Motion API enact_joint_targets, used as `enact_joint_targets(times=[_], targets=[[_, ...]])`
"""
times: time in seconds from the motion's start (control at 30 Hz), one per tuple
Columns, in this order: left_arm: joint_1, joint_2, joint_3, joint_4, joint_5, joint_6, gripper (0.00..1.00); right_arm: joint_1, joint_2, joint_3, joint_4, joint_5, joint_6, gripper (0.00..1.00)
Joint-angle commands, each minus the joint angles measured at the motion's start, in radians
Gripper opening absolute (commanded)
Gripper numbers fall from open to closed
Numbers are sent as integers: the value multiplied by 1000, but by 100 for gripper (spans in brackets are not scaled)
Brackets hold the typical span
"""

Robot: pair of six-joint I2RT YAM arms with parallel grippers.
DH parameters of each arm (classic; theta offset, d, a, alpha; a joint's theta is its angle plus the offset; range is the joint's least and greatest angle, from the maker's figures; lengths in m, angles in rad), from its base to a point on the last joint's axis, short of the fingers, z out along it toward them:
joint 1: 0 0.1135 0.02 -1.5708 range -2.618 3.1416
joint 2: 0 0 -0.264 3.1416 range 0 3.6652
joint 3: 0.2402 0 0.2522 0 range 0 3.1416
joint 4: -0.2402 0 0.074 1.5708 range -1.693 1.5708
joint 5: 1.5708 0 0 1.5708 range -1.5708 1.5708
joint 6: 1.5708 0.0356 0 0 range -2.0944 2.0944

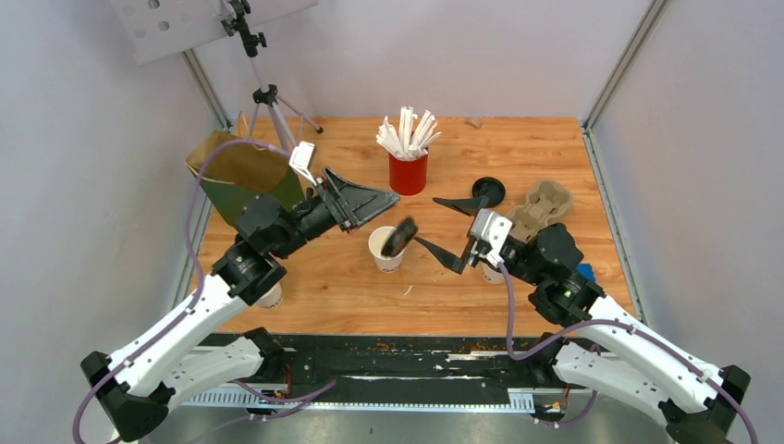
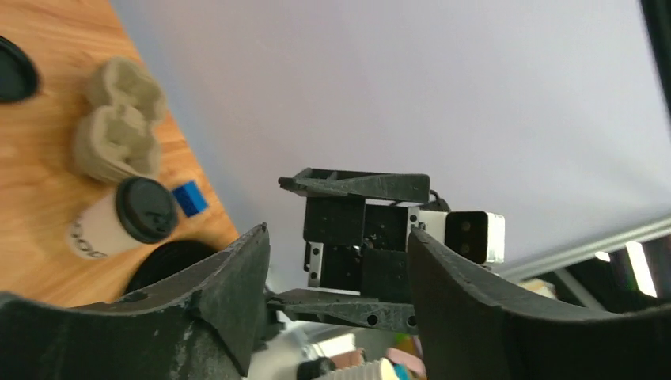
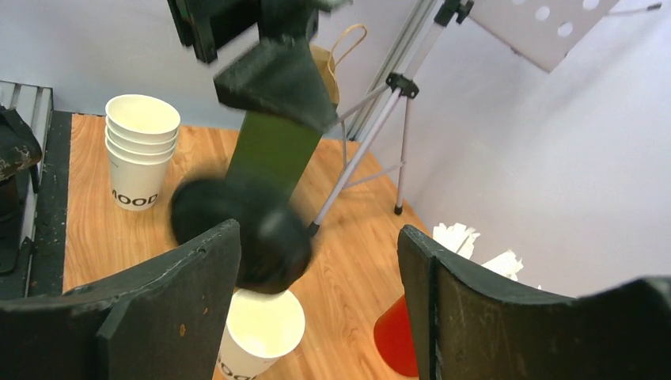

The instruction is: Pack the takeout coffee

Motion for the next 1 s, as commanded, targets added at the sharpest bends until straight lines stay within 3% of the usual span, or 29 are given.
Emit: enact_joint_targets(times=[0.0,0.1,0.17,0.4,0.57,0.67,0.77,0.83,0.97], targets=[[3,-47,183,-366,-136,425,76,7,1,74,-122,88,115,73],[3,-65,242,-544,-247,622,85,7,32,113,-230,142,175,72],[3,-90,239,-599,-308,693,85,8,58,142,-302,165,216,72],[3,-98,229,-746,-321,889,65,10,125,174,-462,290,456,71],[3,-24,258,-879,-266,993,60,11,129,135,-527,323,520,71],[3,-31,226,-876,-256,999,57,10,179,126,-595,375,620,69],[3,-89,157,-815,-305,994,57,14,239,110,-619,369,744,56],[3,-134,119,-782,-334,997,57,22,267,66,-579,362,835,49],[3,-207,94,-776,-399,1009,57,40,333,-30,-442,354,947,45]])
